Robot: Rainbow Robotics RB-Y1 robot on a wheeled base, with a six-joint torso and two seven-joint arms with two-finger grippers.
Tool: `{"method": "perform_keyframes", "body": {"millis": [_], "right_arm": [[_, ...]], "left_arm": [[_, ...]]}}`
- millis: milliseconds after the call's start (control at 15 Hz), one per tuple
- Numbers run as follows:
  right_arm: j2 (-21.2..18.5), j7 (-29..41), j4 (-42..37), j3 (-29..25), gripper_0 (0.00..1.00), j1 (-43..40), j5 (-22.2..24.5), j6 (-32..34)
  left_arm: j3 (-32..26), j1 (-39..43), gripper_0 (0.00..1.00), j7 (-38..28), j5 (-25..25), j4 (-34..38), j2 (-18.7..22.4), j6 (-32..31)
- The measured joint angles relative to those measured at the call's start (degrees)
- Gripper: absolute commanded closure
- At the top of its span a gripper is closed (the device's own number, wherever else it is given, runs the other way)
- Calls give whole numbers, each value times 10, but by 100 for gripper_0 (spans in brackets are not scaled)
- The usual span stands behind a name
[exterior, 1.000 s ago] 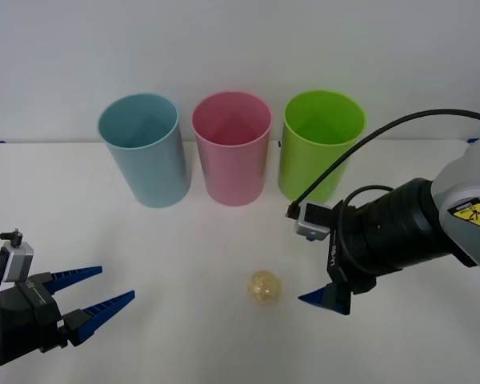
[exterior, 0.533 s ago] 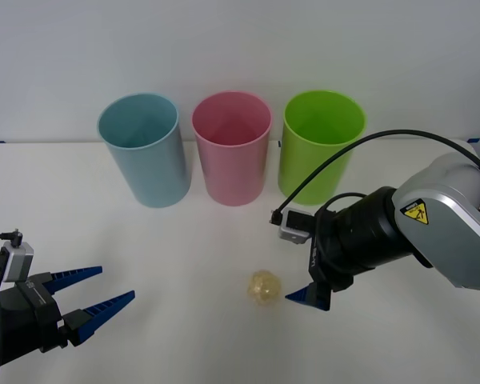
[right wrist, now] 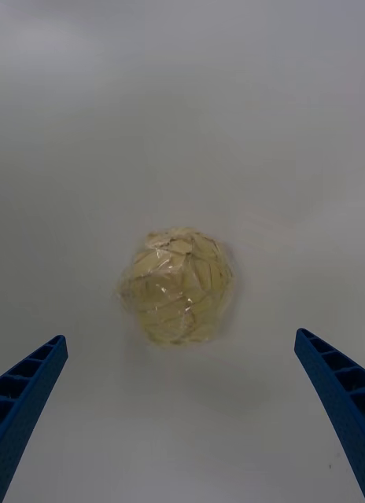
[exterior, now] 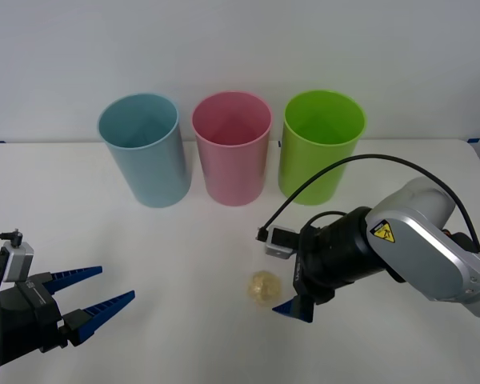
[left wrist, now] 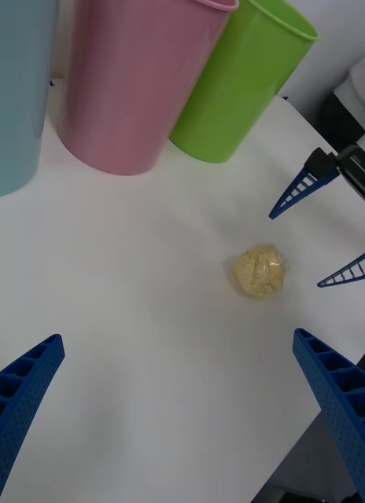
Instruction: Put cans in the blue bin and PET bottles in the pink bin and trash in the green bin.
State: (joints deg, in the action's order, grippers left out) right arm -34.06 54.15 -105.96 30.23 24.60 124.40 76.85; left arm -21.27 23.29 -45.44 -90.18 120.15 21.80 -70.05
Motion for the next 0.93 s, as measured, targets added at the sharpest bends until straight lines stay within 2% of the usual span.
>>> {"method": "perform_keyframes", "body": {"millis": [333, 533, 933], "right_arm": [[40, -7, 40, 7, 0, 0, 29, -26], [43, -6, 57, 30, 0, 2, 42, -58], [47, -2, 73, 47, 0, 1, 55, -76]], "left_arm": [[0, 0, 0, 0, 0, 0, 0, 0], [0, 0, 0, 0, 0, 0, 0, 0], [0, 0, 0, 0, 0, 0, 0, 0]]}}
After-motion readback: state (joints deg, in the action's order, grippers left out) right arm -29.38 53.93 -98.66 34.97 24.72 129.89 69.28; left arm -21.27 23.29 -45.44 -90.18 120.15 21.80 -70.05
